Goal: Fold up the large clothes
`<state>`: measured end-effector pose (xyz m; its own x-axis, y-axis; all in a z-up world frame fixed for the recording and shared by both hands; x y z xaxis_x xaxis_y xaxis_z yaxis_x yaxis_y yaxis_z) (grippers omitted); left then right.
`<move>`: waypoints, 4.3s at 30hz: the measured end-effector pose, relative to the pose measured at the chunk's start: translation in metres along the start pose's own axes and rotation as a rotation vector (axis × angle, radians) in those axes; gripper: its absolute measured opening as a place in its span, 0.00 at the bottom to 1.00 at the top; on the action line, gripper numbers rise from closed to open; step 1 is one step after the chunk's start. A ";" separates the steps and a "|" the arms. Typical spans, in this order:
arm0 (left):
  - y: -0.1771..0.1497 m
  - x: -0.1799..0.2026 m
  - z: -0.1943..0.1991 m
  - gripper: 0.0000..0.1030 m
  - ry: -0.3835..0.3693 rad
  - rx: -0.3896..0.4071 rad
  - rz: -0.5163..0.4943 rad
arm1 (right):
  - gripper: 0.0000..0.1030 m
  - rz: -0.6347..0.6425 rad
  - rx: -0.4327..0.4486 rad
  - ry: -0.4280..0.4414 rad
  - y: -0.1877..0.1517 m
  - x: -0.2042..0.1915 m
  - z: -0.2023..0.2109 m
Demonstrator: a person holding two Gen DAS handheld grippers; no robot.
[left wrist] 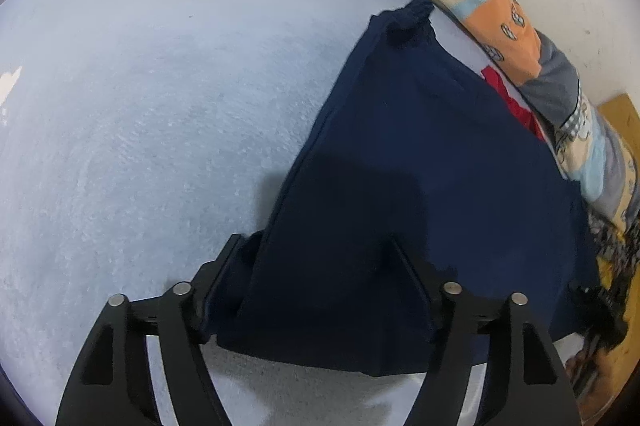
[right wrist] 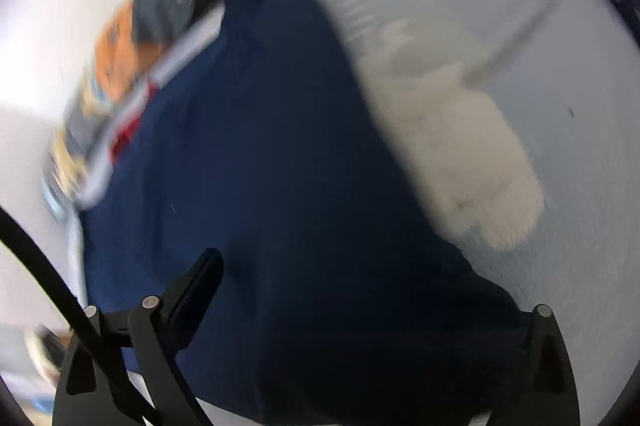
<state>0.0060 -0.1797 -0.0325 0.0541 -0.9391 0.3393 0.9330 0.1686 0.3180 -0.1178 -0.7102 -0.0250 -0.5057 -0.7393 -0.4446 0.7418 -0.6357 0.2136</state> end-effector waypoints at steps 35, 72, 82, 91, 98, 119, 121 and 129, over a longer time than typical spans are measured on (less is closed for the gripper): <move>-0.017 0.047 0.061 0.12 0.142 0.044 -0.360 | 0.16 0.334 0.170 -0.297 -0.062 -0.071 0.105; 0.063 0.088 -0.060 1.00 0.242 0.033 -0.537 | 0.63 0.277 0.008 -0.375 0.055 -0.043 -0.018; -0.018 0.109 0.041 0.95 0.125 0.123 -0.614 | 0.93 0.405 0.047 -0.281 -0.034 -0.093 0.066; -0.079 0.083 0.010 1.00 0.116 0.061 -0.498 | 1.00 0.235 -0.024 -0.331 -0.102 -0.045 0.010; -0.087 0.086 0.007 1.00 0.116 0.098 -0.467 | 1.00 0.228 0.055 -0.367 -0.107 -0.048 0.007; -0.138 0.061 0.033 1.00 0.162 0.060 -0.477 | 0.90 0.309 0.039 -0.378 -0.176 -0.076 0.025; -0.141 0.060 0.031 1.00 0.162 0.058 -0.489 | 1.00 0.291 0.030 -0.367 -0.179 -0.069 0.019; -0.132 0.055 0.038 1.00 0.138 0.001 -0.452 | 0.92 0.254 -0.019 -0.351 -0.166 -0.061 0.026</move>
<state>-0.1280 -0.2423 -0.0222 -0.3104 -0.9495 0.0463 0.8737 -0.2658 0.4074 -0.2218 -0.5651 -0.0104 -0.4228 -0.9045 -0.0562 0.8684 -0.4221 0.2603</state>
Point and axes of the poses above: each gripper's, at about its wrist camera, not at the fingertips, and z roughly against the way its jaws point, x to its right, y to its top, the point moved 5 cm from there along -z, roughly the way its jaws point, and after that the axes turned 2 degrees about z, right-handed, at the moved point
